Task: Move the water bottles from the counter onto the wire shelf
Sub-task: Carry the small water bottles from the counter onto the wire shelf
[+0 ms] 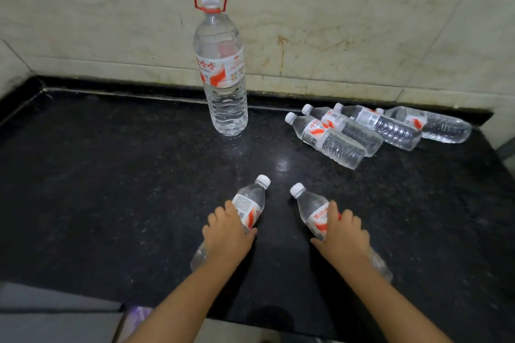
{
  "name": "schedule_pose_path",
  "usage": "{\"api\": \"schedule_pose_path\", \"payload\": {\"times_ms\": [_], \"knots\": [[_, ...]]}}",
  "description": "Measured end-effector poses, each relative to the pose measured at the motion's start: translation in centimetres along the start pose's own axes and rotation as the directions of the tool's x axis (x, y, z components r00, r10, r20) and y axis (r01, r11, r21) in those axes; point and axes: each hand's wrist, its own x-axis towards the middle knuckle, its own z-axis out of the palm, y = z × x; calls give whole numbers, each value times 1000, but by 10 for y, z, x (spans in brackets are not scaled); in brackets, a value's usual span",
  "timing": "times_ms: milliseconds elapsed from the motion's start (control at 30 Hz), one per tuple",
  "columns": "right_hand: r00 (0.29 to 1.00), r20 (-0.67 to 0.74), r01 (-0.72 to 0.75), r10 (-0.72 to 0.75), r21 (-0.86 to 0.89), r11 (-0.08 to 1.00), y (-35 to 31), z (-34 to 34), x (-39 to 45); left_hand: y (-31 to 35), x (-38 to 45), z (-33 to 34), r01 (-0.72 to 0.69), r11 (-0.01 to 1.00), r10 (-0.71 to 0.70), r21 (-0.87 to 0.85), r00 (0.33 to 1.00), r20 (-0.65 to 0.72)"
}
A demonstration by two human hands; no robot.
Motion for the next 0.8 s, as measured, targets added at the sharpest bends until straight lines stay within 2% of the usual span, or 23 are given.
{"api": "schedule_pose_path", "payload": {"times_ms": [200,433,667,800], "knots": [[1000,-16,-27,27,52,998,0,0,-16,-1,7,-4,-11,999,11,-32,1000,-10],[996,12,-92,91,128,988,13,-5,-26,7,-9,-8,-95,995,94,-13,995,-45],[976,-107,-164,189,208,964,67,-38,-42,60,-28,-30,-210,978,206,-21,971,-120],[941,-227,-194,250,240,951,126,-75,-55,124,-50,-50,-314,949,302,-32,933,-194]]}}
